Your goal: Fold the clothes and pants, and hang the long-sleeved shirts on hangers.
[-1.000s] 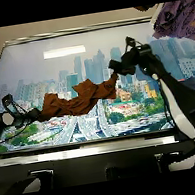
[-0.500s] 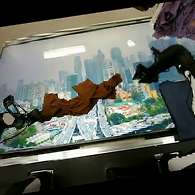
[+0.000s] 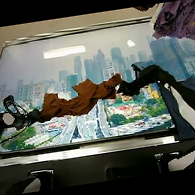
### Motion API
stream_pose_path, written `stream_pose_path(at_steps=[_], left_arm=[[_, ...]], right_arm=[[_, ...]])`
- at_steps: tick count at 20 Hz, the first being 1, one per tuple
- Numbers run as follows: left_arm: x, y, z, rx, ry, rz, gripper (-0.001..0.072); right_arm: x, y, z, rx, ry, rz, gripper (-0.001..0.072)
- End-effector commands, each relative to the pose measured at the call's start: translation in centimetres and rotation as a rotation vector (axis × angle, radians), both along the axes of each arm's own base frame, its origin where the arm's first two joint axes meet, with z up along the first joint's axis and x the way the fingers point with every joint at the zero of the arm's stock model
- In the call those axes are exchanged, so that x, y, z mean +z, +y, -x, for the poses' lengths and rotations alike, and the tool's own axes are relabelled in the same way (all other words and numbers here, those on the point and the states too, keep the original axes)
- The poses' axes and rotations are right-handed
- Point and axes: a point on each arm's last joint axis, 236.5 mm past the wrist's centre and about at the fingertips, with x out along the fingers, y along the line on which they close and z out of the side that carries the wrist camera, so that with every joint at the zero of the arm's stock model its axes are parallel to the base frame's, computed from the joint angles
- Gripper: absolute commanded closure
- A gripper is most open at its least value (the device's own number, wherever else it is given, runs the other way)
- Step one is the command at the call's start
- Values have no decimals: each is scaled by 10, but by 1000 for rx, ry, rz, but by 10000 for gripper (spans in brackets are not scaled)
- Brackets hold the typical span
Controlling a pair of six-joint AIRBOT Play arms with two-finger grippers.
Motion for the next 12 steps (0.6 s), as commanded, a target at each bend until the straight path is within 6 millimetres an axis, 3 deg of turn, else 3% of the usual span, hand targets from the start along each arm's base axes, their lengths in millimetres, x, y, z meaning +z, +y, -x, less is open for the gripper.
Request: stream_pose_path(at_steps=[1, 6, 8, 9, 10, 12], left_arm=[[0, 0, 0, 1, 0, 0, 693], [0, 0, 0, 1, 0, 0, 692], [0, 0, 0, 1, 0, 0, 692], [0, 0, 0, 1, 1, 0, 692], [0, 0, 0, 1, 2, 0, 692], [-1, 0, 1, 0, 6, 0, 693]], right_arm=[[-13, 21, -10, -5, -59, 29, 298], [-17, 38, -12, -15, -76, 41, 312], [-20, 47, -2, 17, -51, 37, 433], [-19, 48, -1, 24, -49, 35, 597], [-15, 50, 0, 19, -46, 26, 684], [-1, 46, -8, 4, -91, 29, 685]])
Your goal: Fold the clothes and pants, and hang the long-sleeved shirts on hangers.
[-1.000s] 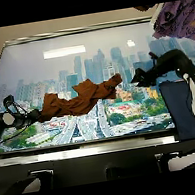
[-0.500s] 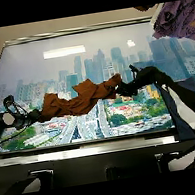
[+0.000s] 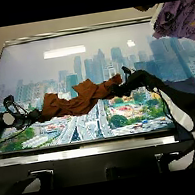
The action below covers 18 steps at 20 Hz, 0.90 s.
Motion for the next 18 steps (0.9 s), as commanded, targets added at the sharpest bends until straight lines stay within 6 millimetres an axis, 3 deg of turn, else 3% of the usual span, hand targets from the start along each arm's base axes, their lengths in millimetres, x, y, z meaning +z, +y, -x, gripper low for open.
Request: stream_pose_path(at_steps=[1, 4, 6, 8, 10, 12, 14, 16, 18], left_arm=[[-1, 0, 2, 0, 7, 0, 692], [9, 2, -4, 0, -4, -4, 693], [43, 17, -25, 4, -63, -35, 693], [106, 37, -53, -18, -161, -83, 693], [191, 58, -74, -28, -284, -140, 693], [282, 72, -76, -27, -409, -202, 693], [359, 80, -56, 0, -504, -259, 693], [412, 81, -19, 30, -556, -302, 693], [441, 73, 20, 44, -578, -315, 692]], right_arm=[[24, 0, -10, -26, -58, -14, 685], [78, -17, -34, -102, -171, -35, 685], [142, -35, -57, -147, -293, -61, 685], [232, -62, -81, -201, -482, -72, 685], [339, -91, -85, -255, -689, -80, 685], [441, -119, -60, -302, -882, -64, 685], [519, -141, -15, -336, -1027, -19, 685], [570, -153, 41, -351, -1127, 47, 685], [598, -155, 96, -358, -1201, 101, 684]])
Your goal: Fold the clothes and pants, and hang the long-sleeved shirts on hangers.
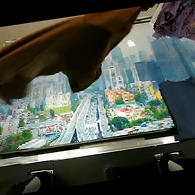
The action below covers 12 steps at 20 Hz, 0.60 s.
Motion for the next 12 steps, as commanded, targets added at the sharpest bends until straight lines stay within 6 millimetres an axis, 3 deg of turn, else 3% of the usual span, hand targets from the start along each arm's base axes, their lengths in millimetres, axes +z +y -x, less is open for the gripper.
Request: stream_pose_path(at_steps=[1, 4, 6, 9, 12], left_arm=[[60, -8, 76, 40, -46, -34, 693], [77, -20, 117, 75, -106, 6, 692], [86, -24, 131, 99, -151, 35, 693], [77, -32, 119, 68, -134, 77, 693], [23, -38, 71, 10, 3, 153, 693]], right_arm=[[64, -16, 102, -111, -131, 90, 684], [80, -26, 147, -190, -172, 90, 684], [85, -30, 149, -210, -187, 69, 684], [76, -38, 107, -218, -156, 43, 684], [37, -43, 21, -191, -55, -18, 684]])
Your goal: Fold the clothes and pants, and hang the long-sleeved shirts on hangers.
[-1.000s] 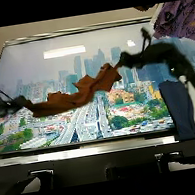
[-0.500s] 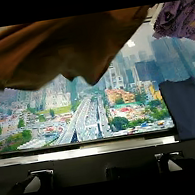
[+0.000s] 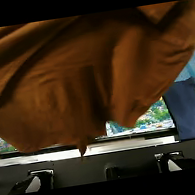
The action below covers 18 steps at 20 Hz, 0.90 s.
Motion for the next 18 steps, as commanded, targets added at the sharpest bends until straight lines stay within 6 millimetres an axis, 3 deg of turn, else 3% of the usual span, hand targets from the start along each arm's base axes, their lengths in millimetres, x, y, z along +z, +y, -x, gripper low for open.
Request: stream_pose_path(at_steps=[1, 3, 6, 8, 11, 13, 15, 17, 18], left_arm=[[-59, -8, -47, -56, 124, 92, 692], [-121, -7, -90, -74, 226, 136, 692], [-231, -10, -148, -93, 350, 173, 692], [-304, -12, -177, -97, 422, 190, 692], [-379, -11, -206, -94, 493, 206, 692], [-412, -11, -216, -91, 517, 212, 693], [-435, -12, -218, -87, 543, 228, 692], [-446, -12, -217, -85, 567, 234, 691], [-446, -11, -215, -83, 572, 235, 684]], right_arm=[[-47, -6, -87, 28, 104, -83, 684], [-115, 3, -152, 74, 253, -109, 684], [-249, 49, -233, 158, 492, -86, 684], [-338, 82, -264, 189, 631, -90, 684], [-440, 127, -285, 223, 764, -98, 684], [-483, 150, -286, 228, 830, -121, 684], [-512, 168, -281, 230, 889, -144, 683], [-521, 175, -277, 233, 916, -155, 668], [-520, 176, -274, 234, 931, -170, 619]])
